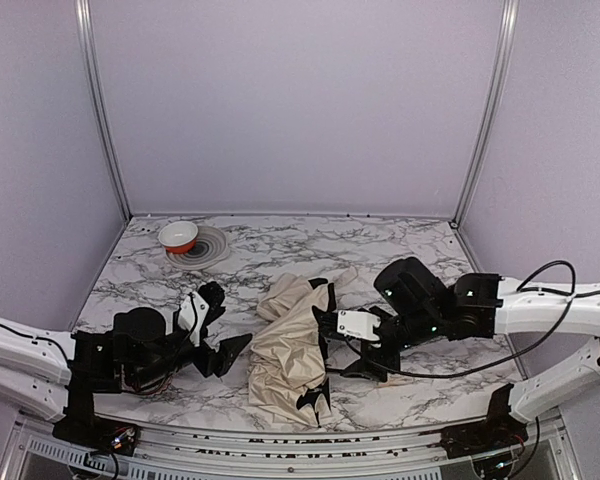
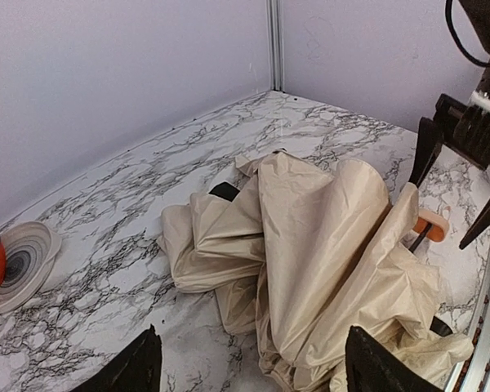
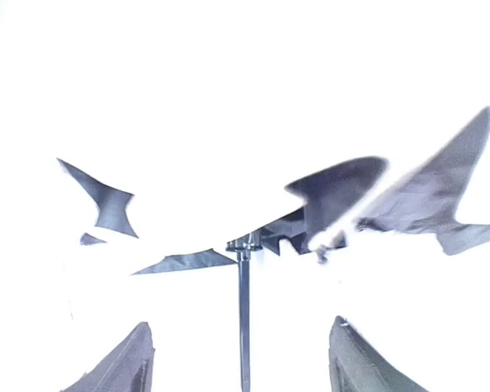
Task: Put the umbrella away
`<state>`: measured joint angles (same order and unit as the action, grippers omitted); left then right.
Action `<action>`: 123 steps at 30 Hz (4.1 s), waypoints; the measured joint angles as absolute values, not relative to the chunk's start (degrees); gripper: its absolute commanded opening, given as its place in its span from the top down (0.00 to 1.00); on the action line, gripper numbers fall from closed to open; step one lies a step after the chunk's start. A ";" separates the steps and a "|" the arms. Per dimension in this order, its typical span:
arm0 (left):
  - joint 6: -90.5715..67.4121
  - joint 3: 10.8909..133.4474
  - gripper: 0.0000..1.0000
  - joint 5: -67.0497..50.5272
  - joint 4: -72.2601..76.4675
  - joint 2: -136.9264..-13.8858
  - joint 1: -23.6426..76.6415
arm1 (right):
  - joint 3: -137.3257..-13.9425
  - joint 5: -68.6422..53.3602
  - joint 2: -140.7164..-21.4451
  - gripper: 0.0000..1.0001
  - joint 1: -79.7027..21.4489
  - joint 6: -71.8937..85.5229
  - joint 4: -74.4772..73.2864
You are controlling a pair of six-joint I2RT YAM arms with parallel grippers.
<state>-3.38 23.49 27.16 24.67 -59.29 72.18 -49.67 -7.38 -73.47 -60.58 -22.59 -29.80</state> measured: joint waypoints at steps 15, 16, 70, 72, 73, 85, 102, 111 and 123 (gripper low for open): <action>2.04 37.91 0.17 15.57 24.12 -76.51 68.40 | -62.74 -20.49 -78.94 0.28 -30.85 -7.75 -22.31; 2.52 38.89 0.17 14.37 24.10 -77.73 67.88 | -63.90 -19.97 -81.49 0.29 -29.21 -7.84 -22.06; 5.34 54.08 0.65 -7.14 11.90 -104.84 69.04 | -78.70 -58.89 -120.44 1.00 -23.97 46.50 17.61; 5.30 53.91 0.65 -7.01 12.21 -104.81 69.06 | -79.13 -59.13 -120.40 1.00 -23.88 46.74 18.70; 5.30 53.84 0.65 -6.98 12.29 -104.79 69.08 | -79.31 -59.31 -120.31 1.00 -23.86 46.72 19.25; 2.15 49.23 0.20 -5.63 14.63 -99.07 68.75 | -77.62 -57.52 -104.64 1.00 -25.32 36.45 17.34; -1.69 45.21 0.08 -6.74 24.95 -70.74 62.48 | -64.23 -44.99 -79.46 1.00 -43.20 9.93 10.72; 2.55 54.72 0.42 -3.95 25.28 -81.28 62.48 | -63.88 -41.47 -75.53 1.00 -50.33 5.23 10.70; 3.03 53.98 1.00 -6.31 28.34 -79.61 62.57 | -64.10 -40.01 -71.18 0.22 -50.54 -4.99 -6.46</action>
<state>3.03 53.98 -6.31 28.34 -79.61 62.57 -64.10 -40.01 -71.18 -50.54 -4.99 -6.46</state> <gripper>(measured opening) 0.005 0.648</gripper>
